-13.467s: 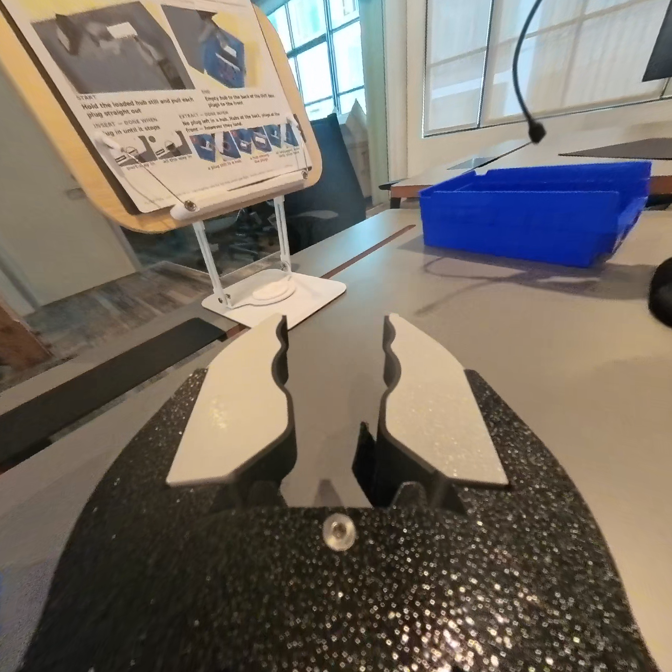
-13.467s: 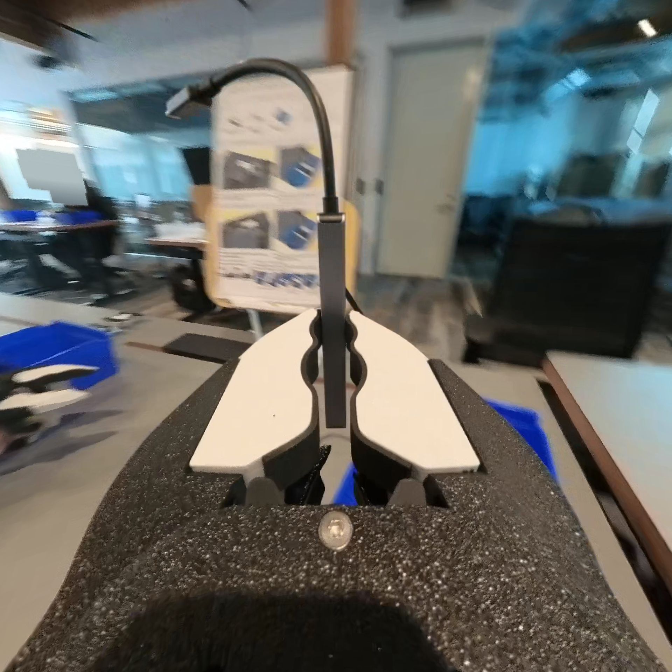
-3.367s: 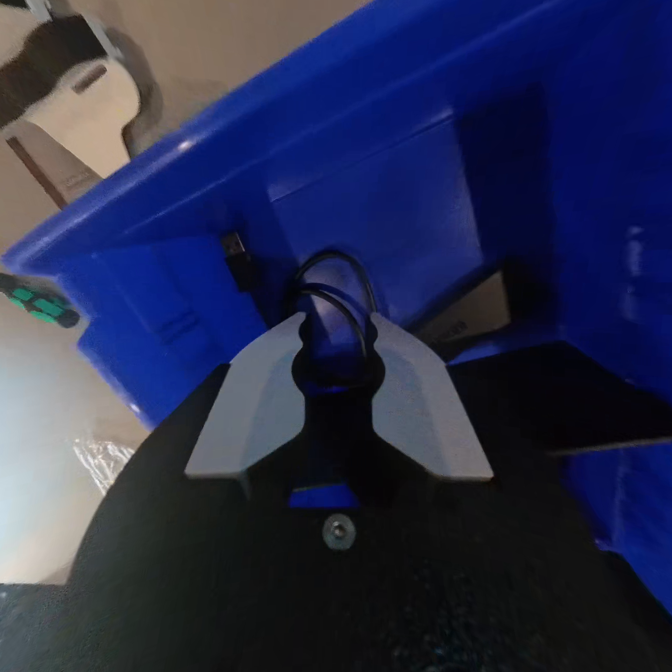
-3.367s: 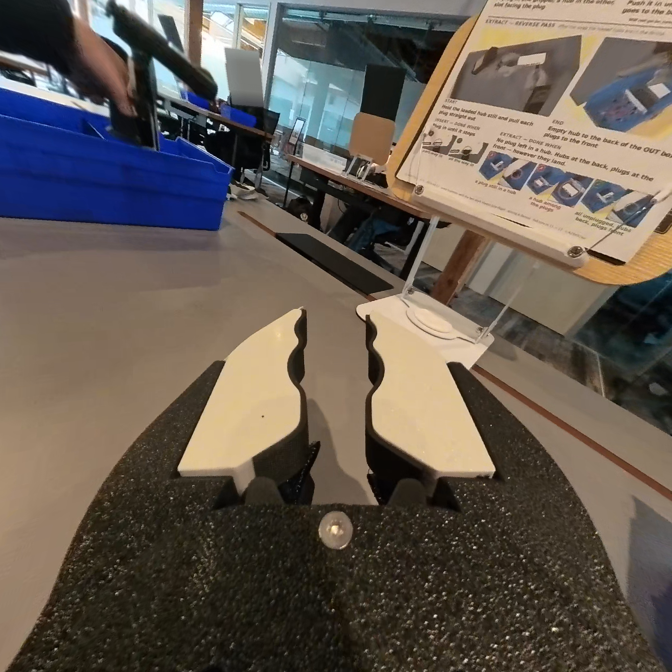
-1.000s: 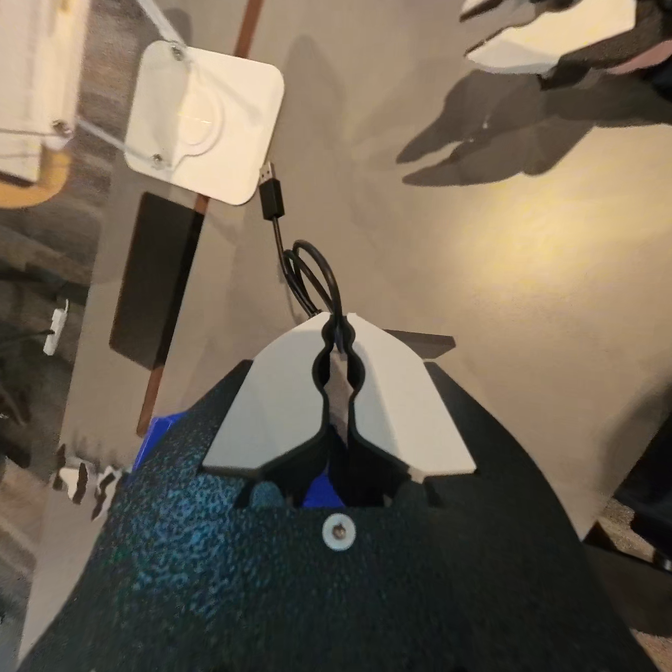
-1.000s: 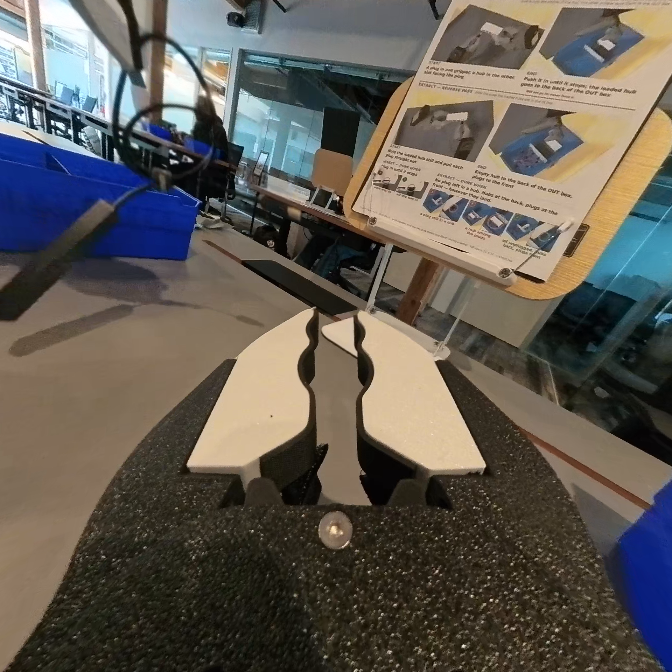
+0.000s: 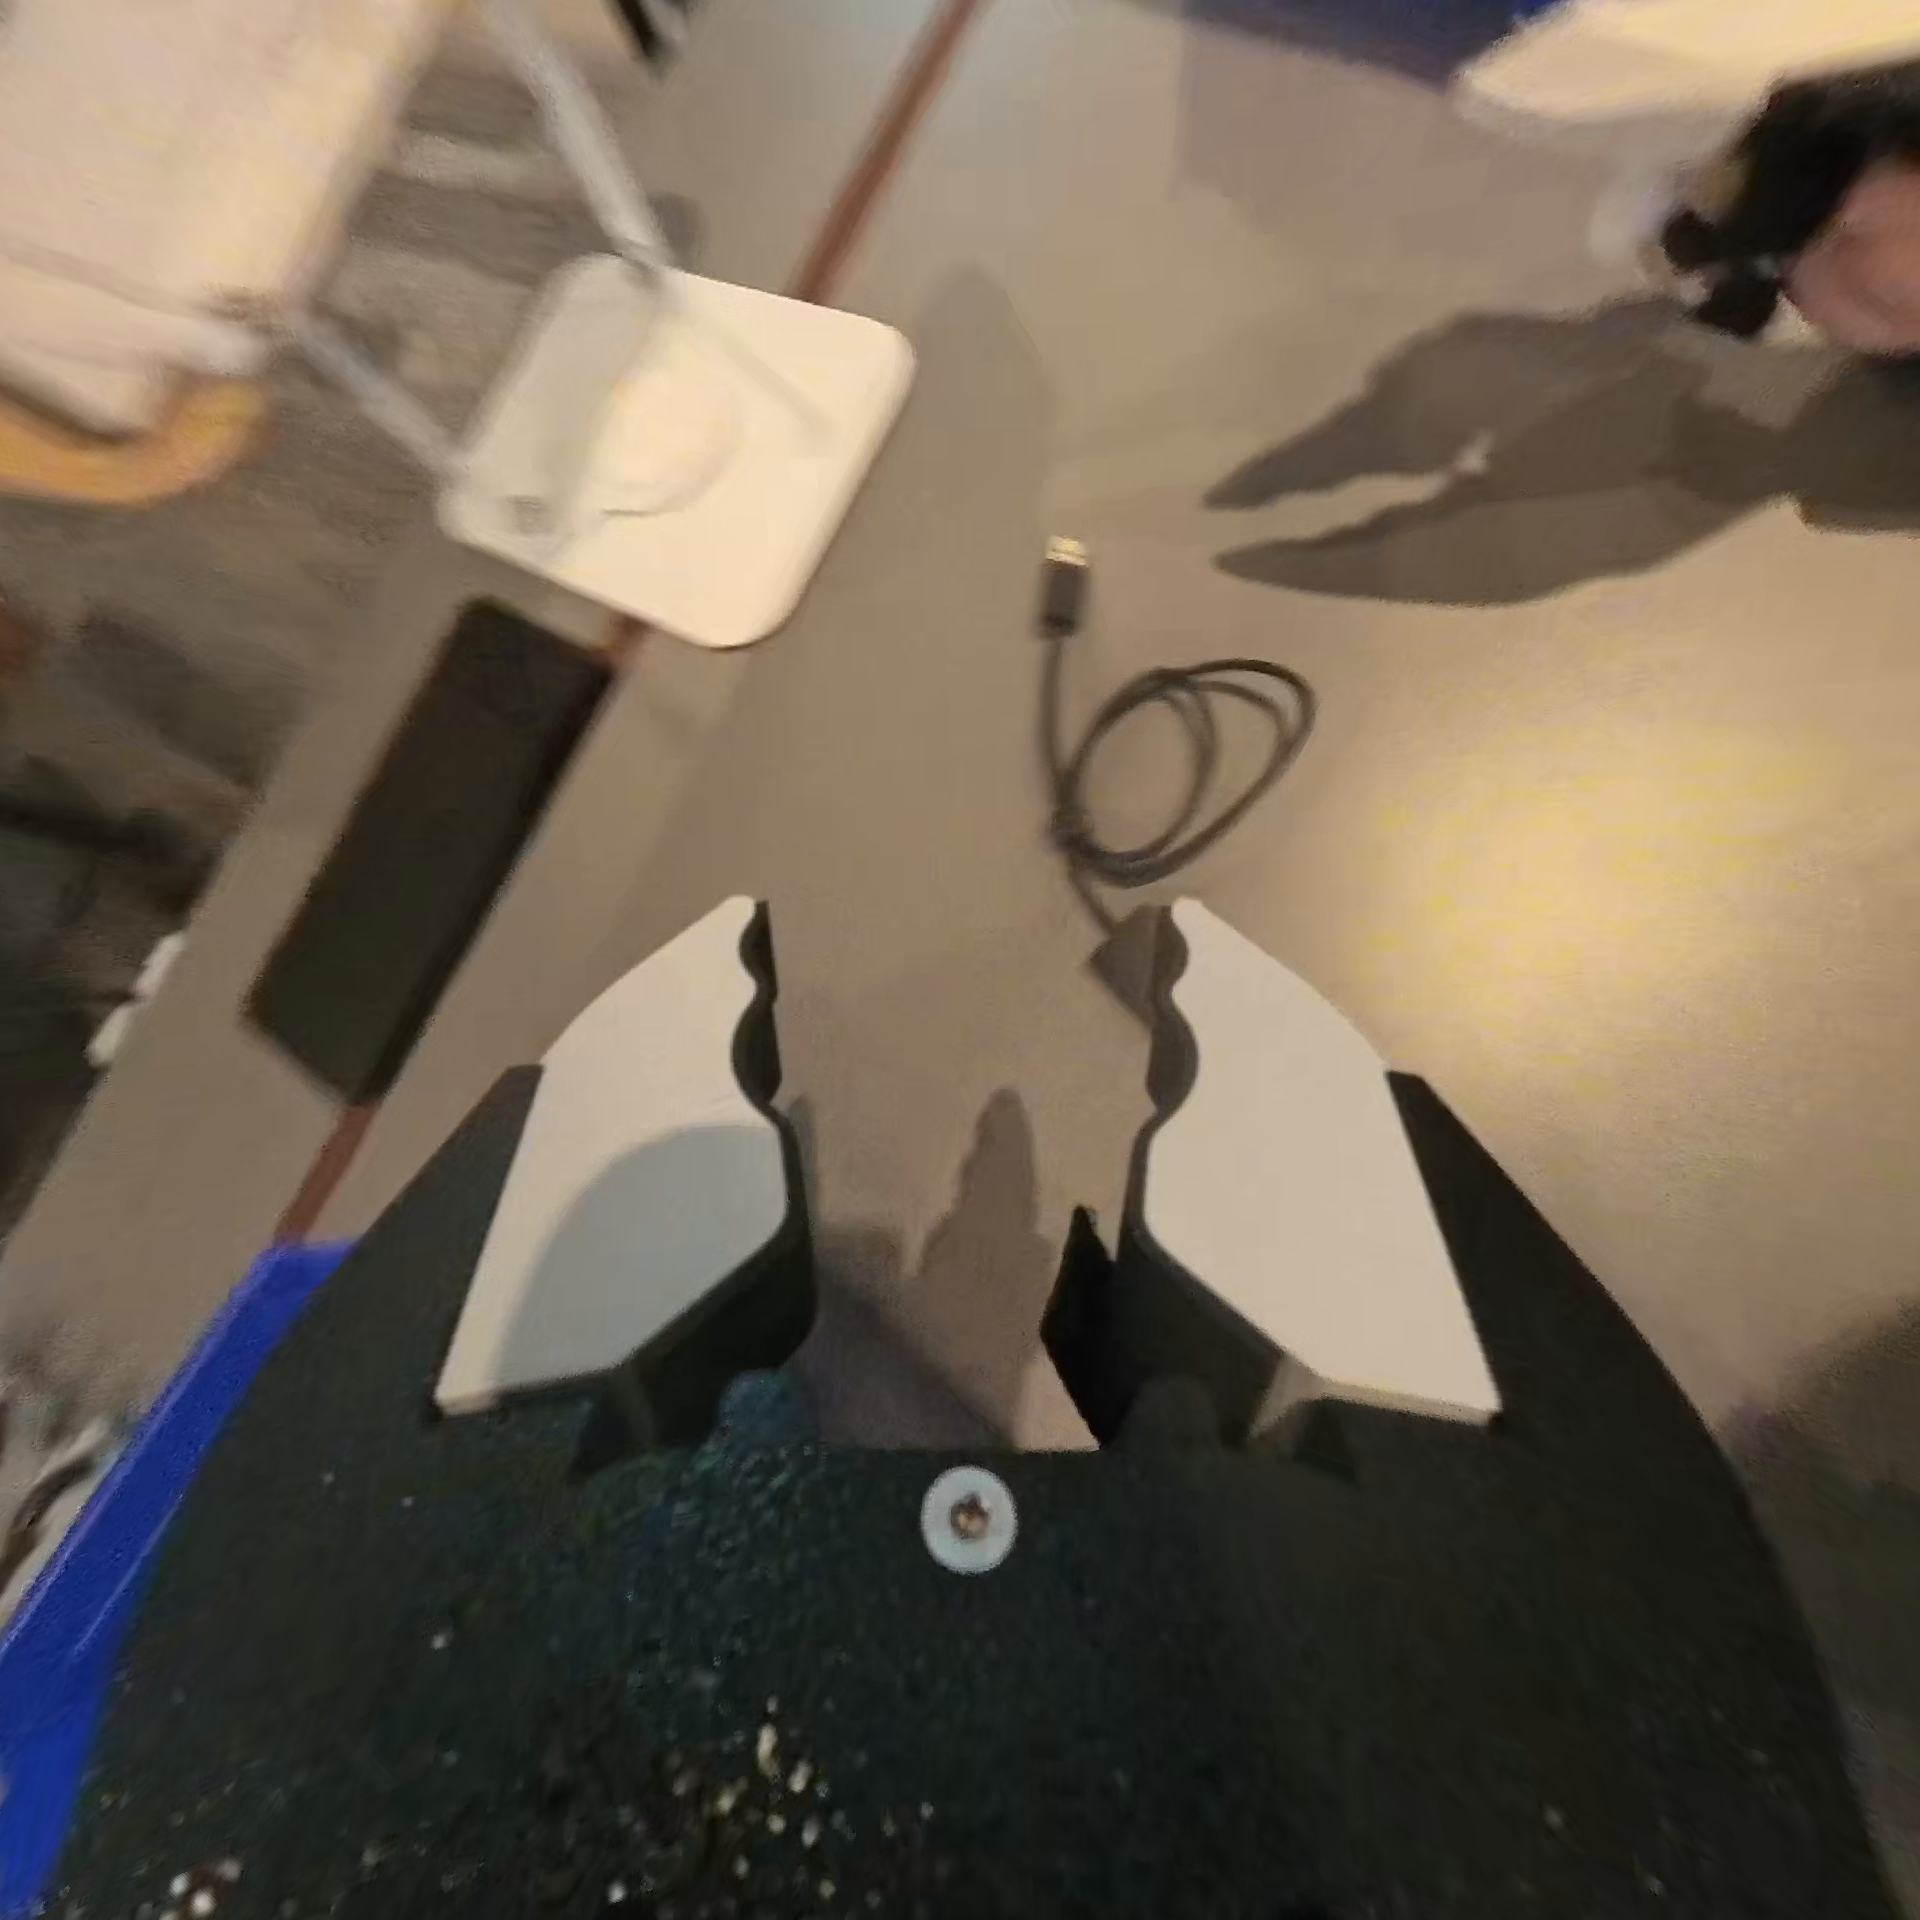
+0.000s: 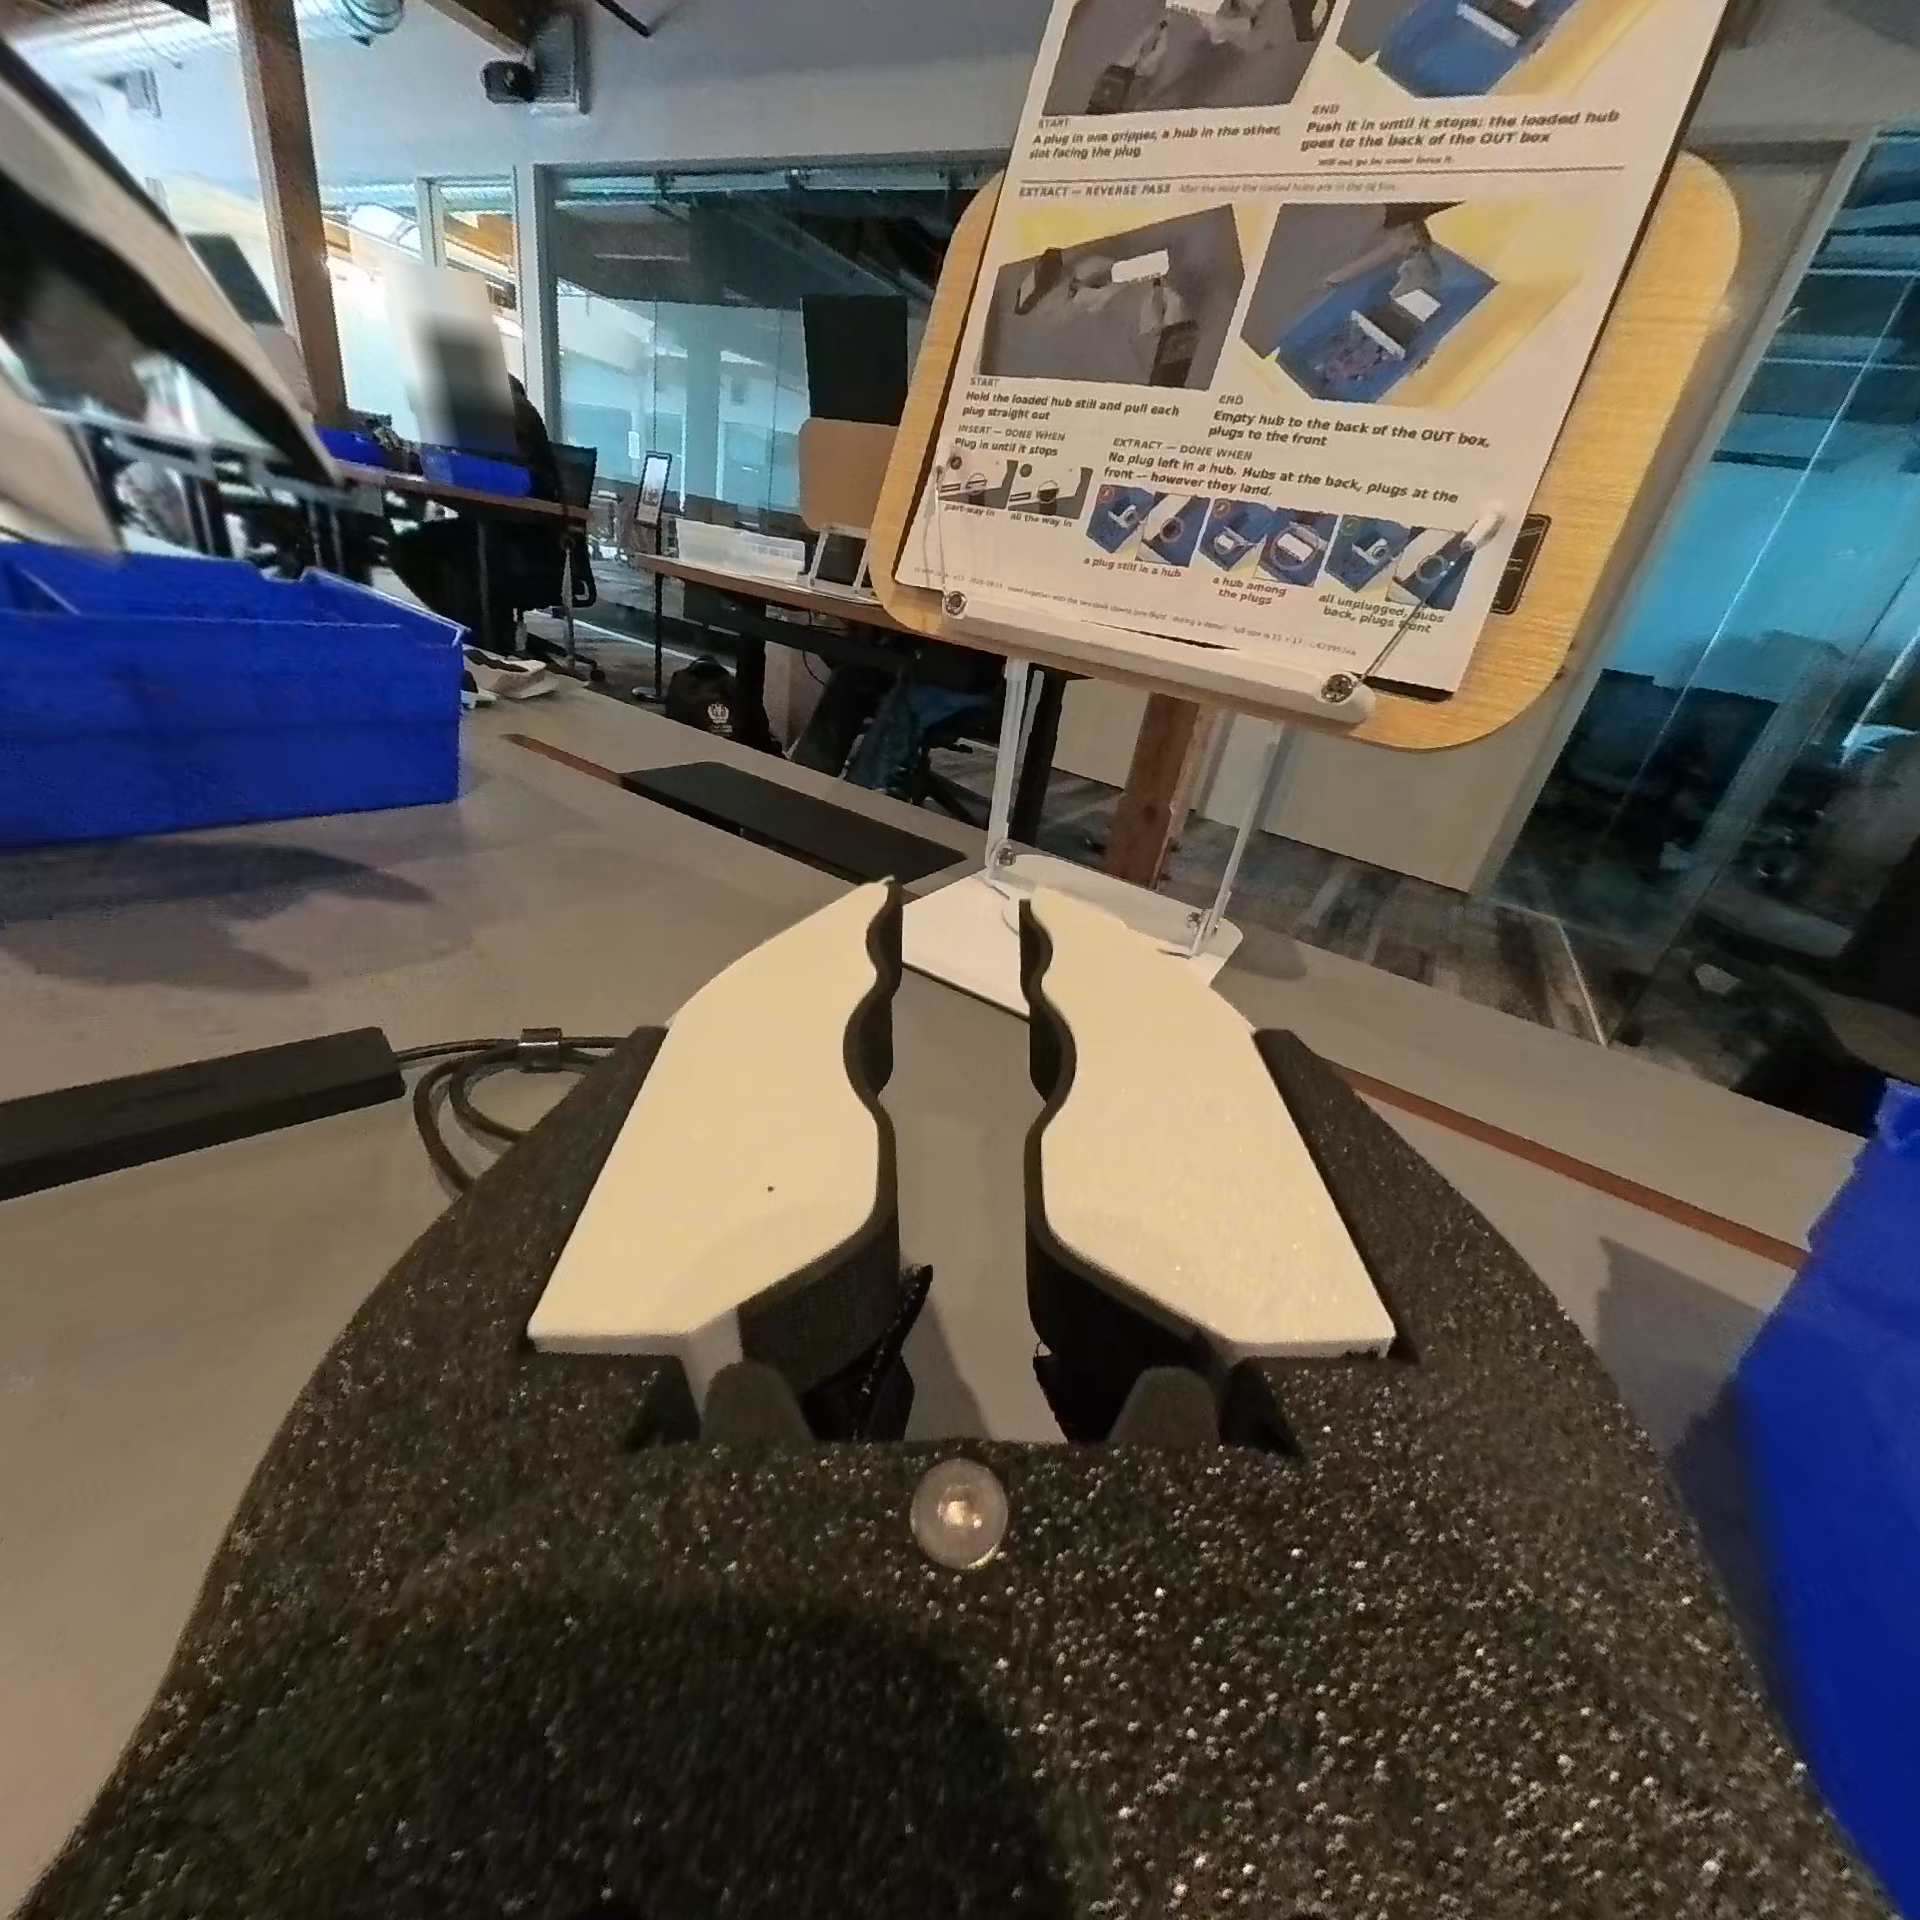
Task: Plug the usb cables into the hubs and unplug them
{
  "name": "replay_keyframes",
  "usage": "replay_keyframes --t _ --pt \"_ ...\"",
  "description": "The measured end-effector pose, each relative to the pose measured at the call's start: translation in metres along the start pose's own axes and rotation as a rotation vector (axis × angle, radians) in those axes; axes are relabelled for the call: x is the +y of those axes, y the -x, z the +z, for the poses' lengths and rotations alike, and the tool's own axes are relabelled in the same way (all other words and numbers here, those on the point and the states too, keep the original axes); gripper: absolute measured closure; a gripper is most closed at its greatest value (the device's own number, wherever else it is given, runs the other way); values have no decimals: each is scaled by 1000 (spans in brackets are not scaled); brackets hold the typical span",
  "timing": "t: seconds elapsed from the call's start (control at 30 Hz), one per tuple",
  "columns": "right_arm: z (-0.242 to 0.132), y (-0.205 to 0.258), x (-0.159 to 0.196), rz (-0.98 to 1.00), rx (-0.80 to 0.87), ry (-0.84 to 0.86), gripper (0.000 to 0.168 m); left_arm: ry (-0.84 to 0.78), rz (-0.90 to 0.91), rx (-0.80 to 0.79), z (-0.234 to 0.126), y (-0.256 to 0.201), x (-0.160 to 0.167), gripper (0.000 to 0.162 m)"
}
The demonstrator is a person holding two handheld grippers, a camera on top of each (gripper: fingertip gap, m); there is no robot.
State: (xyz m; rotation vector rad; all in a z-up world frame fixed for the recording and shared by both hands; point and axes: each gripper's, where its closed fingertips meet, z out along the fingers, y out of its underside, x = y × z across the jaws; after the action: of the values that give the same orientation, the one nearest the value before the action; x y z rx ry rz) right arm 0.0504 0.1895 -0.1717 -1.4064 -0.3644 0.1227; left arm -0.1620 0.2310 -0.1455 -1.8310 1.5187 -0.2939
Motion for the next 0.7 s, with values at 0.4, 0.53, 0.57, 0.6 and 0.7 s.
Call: replay_keyframes --t 0.4,0.53,0.57,0.6,0.7 --pt "8 12 7 -36 -33 34 148 443 -611 -342 -142 141 262 112" --pt "10 15 11 -68 -36 51 148 447 -835 -241 -139 130 305 128" --pt "10 15 12 -74 -37 54 148 465 -847 -232 -138 127 312 131" --pt "10 15 12 -78 -37 57 148 486 -849 -224 -136 123 318 135" --pt "10 16 13 -79 -39 59 148 552 -830 -217 -131 117 330 141"
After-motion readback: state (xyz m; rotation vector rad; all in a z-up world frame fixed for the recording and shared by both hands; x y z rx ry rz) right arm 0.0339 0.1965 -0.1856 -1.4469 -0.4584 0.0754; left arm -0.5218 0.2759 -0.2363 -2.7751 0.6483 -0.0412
